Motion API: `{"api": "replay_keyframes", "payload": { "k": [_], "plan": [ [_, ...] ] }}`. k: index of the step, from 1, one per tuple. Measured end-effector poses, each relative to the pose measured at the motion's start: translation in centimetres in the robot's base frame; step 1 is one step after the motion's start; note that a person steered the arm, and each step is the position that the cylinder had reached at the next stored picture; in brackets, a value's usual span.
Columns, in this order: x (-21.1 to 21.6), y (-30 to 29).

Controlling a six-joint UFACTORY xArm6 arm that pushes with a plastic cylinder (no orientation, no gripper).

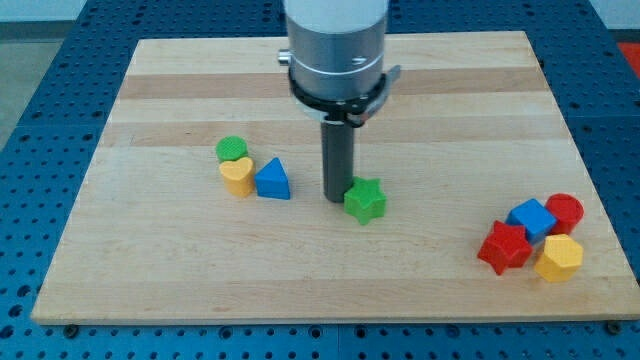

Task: Move the green star to the left of the red star

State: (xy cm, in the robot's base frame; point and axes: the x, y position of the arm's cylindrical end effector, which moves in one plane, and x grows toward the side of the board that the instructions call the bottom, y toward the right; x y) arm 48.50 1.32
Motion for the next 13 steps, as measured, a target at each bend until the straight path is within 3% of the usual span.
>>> {"api": "replay_keyframes", "payload": {
  "k": [2, 10, 13],
  "plan": [
    [1.3, 3.4],
    [6.8, 4.5],
    [6.8, 8.5]
  ]
}}
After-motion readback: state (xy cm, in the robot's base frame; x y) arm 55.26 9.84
